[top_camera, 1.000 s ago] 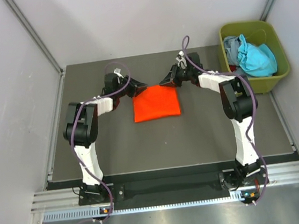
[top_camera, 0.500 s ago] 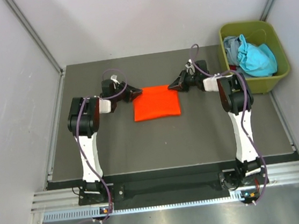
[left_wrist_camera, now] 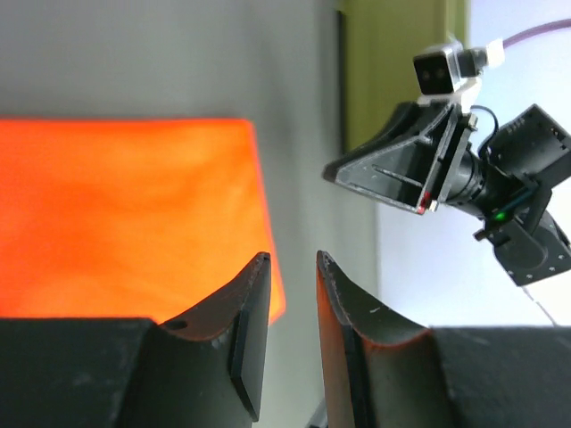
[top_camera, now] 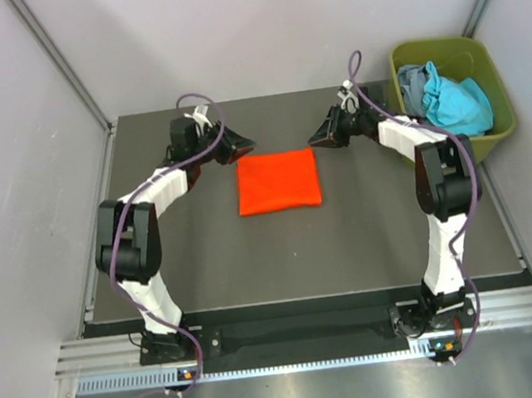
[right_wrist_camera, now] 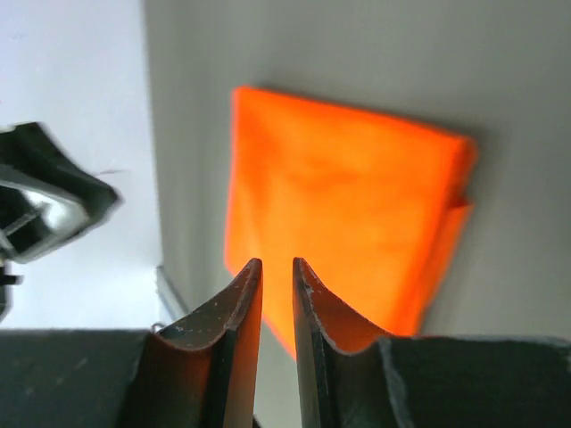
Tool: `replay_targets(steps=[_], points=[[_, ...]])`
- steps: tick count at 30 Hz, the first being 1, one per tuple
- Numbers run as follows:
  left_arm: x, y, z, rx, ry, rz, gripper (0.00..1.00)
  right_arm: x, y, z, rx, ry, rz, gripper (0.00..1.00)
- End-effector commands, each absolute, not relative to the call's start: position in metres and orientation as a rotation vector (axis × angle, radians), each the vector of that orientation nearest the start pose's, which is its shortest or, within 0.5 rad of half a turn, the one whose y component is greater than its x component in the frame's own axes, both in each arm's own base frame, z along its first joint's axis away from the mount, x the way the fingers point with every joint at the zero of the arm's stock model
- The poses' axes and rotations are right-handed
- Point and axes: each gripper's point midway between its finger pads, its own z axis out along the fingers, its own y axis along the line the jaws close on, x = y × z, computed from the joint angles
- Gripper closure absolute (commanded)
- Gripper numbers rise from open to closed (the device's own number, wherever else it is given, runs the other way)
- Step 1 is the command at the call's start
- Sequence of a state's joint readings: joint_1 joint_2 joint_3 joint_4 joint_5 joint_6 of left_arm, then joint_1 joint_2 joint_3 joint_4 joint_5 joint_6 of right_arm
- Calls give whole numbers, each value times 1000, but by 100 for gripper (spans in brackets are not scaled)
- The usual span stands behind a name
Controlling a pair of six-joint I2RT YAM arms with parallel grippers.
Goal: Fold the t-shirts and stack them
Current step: Fold the tshirt
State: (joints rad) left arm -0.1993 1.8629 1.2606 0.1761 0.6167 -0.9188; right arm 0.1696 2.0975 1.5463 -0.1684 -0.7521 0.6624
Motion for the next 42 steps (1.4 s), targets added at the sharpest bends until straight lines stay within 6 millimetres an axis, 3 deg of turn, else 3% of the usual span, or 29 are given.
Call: replay_targets(steps=[1, 2, 3, 4, 7, 11, 14, 16, 19, 23, 25, 27, 30, 35, 39, 42], points=[[430, -257, 166, -334, 2162, -1405, 68, 450, 255, 151, 51, 2308, 1395, 79], [426, -263, 162, -336, 2157, -1431, 68, 434, 264, 137, 60, 2340, 1434, 79], [424, -269, 162, -351, 2138, -1468, 68, 427, 270, 135, 62, 2334, 1470, 80], [414, -274, 149, -367, 2160, -1485, 69, 420, 275, 134, 85, 2337, 1513, 80], [404, -274, 120, -413, 2201, -1492, 69, 396, 284, 106, 79, 2383, 1553, 81], [388, -267, 68, -420, 2330, -1415, 70, 372, 272, 61, 110, 2487, 1528, 82], [382, -259, 51, -382, 2391, -1374, 70, 368, 254, 44, 112, 2544, 1459, 82], [384, -255, 57, -350, 2389, -1352, 70, 372, 246, 46, 40, 2533, 1400, 82], [385, -254, 80, -313, 2375, -1331, 69, 366, 235, 54, 5, 2607, 1313, 82], [384, -258, 123, -298, 2295, -1372, 68, 371, 246, 88, -40, 2536, 1331, 81], [382, -264, 132, -305, 2271, -1397, 67, 374, 258, 106, -34, 2475, 1391, 81], [379, -275, 137, -301, 2248, -1441, 67, 368, 274, 109, -6, 2475, 1449, 81], [374, -294, 129, -307, 2243, -1517, 67, 365, 288, 102, 5, 2466, 1491, 81], [366, -305, 86, -345, 2308, -1519, 69, 353, 269, 66, 106, 2509, 1479, 82], [355, -292, 50, -351, 2395, -1443, 71, 336, 243, 29, 117, 2598, 1418, 82], [350, -272, 41, -354, 2439, -1356, 71, 330, 219, 13, 156, 2631, 1372, 82]])
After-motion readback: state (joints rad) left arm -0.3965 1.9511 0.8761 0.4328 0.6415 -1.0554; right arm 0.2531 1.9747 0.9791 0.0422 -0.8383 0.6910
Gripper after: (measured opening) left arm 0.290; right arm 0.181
